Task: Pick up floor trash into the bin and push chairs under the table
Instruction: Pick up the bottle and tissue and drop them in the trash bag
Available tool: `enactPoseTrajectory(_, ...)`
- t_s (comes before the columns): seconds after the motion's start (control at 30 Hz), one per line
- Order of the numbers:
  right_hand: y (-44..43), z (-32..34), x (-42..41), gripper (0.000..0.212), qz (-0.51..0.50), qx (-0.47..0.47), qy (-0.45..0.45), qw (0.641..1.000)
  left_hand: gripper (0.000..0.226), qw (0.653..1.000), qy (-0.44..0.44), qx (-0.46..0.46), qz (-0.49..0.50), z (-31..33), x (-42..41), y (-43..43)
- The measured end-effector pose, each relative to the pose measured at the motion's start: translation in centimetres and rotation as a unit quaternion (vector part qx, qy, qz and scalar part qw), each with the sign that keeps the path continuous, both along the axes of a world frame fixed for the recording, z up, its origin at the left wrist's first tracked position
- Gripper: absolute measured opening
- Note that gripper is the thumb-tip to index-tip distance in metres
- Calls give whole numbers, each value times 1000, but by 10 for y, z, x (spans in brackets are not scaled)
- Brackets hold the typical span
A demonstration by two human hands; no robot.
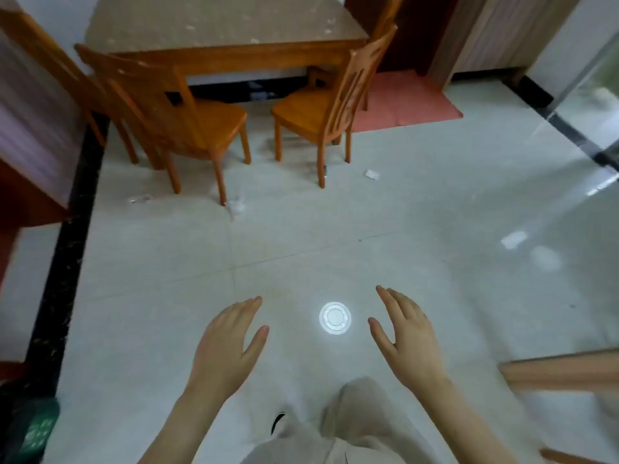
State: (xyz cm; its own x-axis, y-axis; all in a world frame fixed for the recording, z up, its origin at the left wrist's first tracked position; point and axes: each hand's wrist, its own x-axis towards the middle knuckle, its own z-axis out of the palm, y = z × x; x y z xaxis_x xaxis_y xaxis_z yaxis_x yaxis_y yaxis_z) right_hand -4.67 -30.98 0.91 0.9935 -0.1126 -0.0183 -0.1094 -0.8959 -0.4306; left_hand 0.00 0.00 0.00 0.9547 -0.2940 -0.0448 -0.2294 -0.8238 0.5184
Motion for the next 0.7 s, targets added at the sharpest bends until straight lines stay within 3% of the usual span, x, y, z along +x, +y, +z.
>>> enactPoseTrajectory(0.3, -123, -15, 60, 64, -122, 11, -11, 992, 60, 996, -1, -11, -94, -9, 120, -146)
enactPoseTrajectory(0.7, -358, 9, 244, 62, -99, 25, -12, 995, 57, 992, -14, -23, -125, 29, 308, -425)
